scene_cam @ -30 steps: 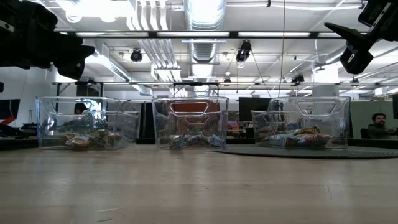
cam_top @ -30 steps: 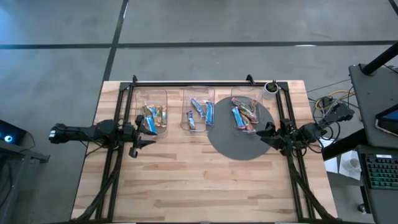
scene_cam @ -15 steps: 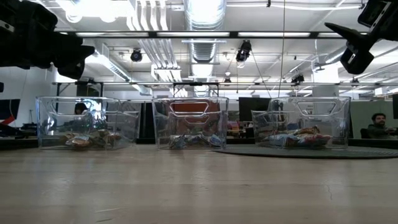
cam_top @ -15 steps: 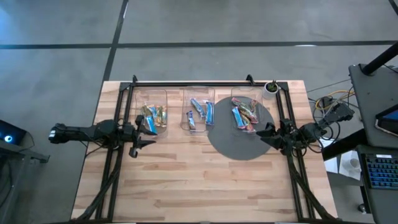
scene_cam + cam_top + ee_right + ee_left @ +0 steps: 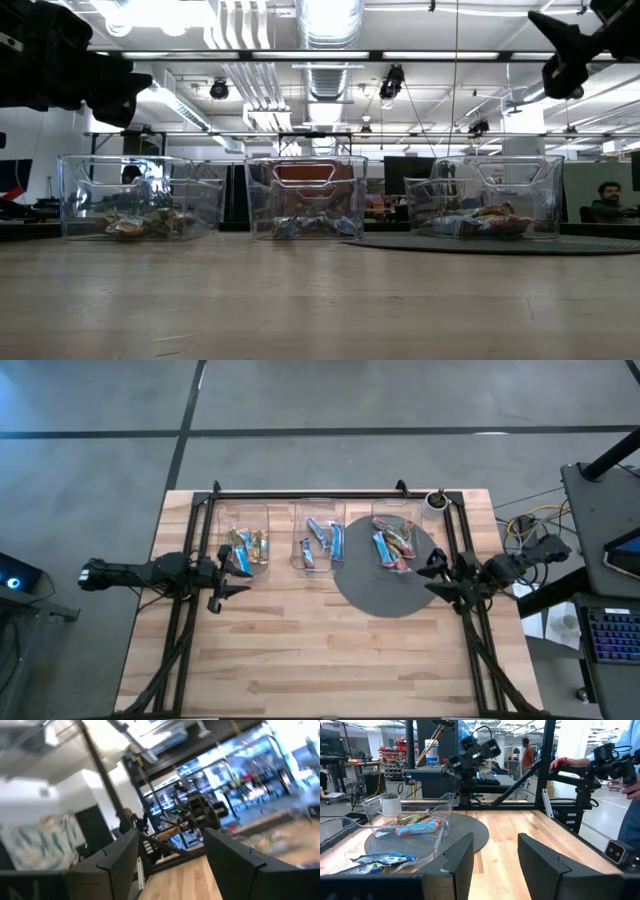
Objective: Pick and place Granola Bars by type
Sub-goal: Return to Home Position
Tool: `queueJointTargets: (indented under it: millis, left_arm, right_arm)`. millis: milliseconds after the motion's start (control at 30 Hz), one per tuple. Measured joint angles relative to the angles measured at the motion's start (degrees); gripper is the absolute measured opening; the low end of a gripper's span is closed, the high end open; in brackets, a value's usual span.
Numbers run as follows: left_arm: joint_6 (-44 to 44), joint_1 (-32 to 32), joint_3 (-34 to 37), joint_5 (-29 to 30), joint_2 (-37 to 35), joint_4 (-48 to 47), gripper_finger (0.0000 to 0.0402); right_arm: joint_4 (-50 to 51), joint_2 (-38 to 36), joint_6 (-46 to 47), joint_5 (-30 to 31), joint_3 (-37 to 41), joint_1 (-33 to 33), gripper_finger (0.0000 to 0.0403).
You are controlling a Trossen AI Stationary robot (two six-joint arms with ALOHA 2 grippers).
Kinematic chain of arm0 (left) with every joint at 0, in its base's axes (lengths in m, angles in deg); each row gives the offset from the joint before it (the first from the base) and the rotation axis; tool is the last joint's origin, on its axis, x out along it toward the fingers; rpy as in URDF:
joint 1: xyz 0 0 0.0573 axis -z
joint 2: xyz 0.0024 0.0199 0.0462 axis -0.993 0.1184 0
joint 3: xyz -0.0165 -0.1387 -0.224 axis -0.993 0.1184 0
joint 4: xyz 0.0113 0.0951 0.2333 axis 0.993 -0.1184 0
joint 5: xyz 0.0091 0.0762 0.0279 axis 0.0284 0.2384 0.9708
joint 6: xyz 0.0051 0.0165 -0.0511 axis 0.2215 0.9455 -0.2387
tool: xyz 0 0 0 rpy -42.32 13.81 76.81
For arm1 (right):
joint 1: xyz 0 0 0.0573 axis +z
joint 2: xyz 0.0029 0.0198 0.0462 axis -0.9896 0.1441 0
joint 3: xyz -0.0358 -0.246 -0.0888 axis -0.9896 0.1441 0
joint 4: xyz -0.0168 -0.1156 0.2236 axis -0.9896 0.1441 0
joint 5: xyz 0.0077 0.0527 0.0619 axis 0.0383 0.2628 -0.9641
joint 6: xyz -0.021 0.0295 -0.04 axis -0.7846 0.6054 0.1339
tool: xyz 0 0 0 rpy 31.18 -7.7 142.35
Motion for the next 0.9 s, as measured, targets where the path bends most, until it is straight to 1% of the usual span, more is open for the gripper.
queueJointTargets:
  millis: [133, 200, 300, 400, 467, 533, 633, 700, 767, 900]
  left_arm:
    - [0.0, 0.0, 0.0, 0.0, 0.0, 0.0, 0.0135]
    - [0.0, 0.0, 0.0, 0.0, 0.0, 0.0, 0.0135]
    - [0.0, 0.0, 0.0, 0.0, 0.0, 0.0, 0.0135]
    - [0.0, 0.0, 0.0, 0.0, 0.0, 0.0, 0.0135]
    - [0.0, 0.0, 0.0, 0.0, 0.0, 0.0, 0.0135]
    - [0.0, 0.0, 0.0, 0.0, 0.0, 0.0, 0.0135]
    - [0.0, 0.0, 0.0, 0.0, 0.0, 0.0, 0.0135]
    - [0.0, 0.0, 0.0, 0.0, 0.0, 0.0, 0.0135]
    - [0.0, 0.0, 0.0, 0.0, 0.0, 0.0, 0.0135]
    - [0.0, 0.0, 0.0, 0.0, 0.0, 0.0, 0.0135]
  right_arm:
    - [0.2, -0.2, -8.0, -9.1, 0.0, -4.6, 0.0215]
    - [0.7, -0.2, -10.8, -12.2, 0.0, -7.0, 0.0215]
    - [4.0, -1.2, -11.4, -13.0, 0.0, -10.8, 0.0215]
    - [8.9, -3.3, -9.6, -13.2, 0.0, -14.3, 0.0215]
    - [10.4, -3.2, -9.1, -15.2, 0.0, -16.2, 0.0215]
    - [10.8, -3.2, -10.3, -19.9, 0.0, -17.3, 0.0215]
    - [10.7, -3.2, -13.2, -28.8, 0.0, -18.4, 0.0215]
    - [10.7, -3.2, -15.4, -32.4, 0.0, -18.6, 0.0215]
    - [11.2, -3.2, -16.3, -32.3, 0.0, -18.6, 0.0215]
    - [14.4, -3.2, -15.9, -28.4, 0.0, -18.6, 0.0215]
